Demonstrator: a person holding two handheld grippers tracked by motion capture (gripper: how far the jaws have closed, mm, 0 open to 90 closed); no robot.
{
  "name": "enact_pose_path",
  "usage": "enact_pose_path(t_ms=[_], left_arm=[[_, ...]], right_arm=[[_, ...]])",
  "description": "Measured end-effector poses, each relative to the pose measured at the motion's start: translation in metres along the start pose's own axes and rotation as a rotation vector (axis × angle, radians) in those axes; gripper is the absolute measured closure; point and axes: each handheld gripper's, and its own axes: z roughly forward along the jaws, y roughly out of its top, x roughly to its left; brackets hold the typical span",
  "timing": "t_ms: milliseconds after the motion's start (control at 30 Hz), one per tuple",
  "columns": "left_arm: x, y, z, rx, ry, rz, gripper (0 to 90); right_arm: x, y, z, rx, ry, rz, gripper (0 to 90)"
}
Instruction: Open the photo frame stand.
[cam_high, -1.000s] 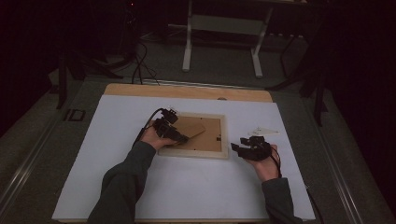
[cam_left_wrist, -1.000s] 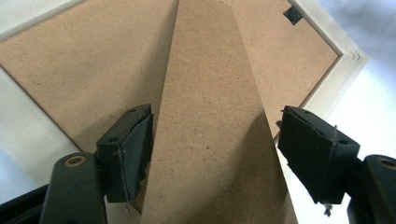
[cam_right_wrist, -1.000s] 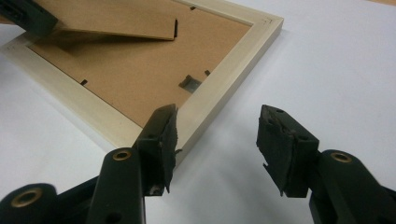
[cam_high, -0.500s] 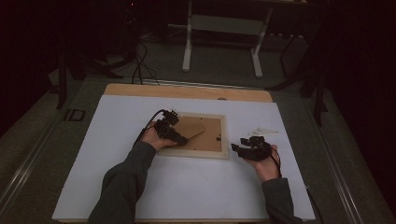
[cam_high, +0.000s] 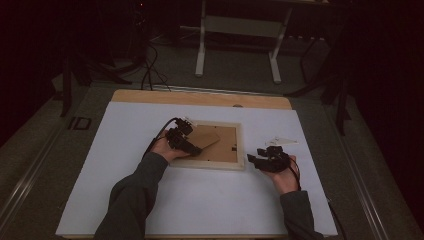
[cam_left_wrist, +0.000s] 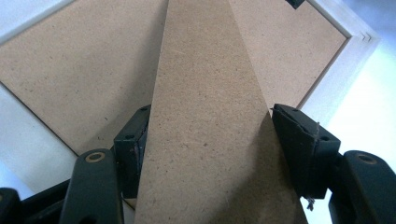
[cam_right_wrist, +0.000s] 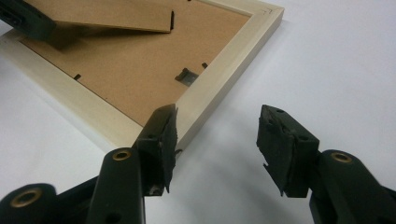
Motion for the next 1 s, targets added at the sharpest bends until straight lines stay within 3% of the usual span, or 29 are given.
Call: enact_pose_path(t_ms=[700,1000], left_arm=[[-0.014,-0.001,-0.005,-0.032,0.091,0.094,36.1],[-0.029,-0.002,-0.012,-0.064,0.162,0.156,36.0]], right_arm=[[0.000,0.020,0.005,-0.012,0.010,-0.016,47.5],[-0.003,0.040,0.004,-0.028,0.018,-0.022,47.8]])
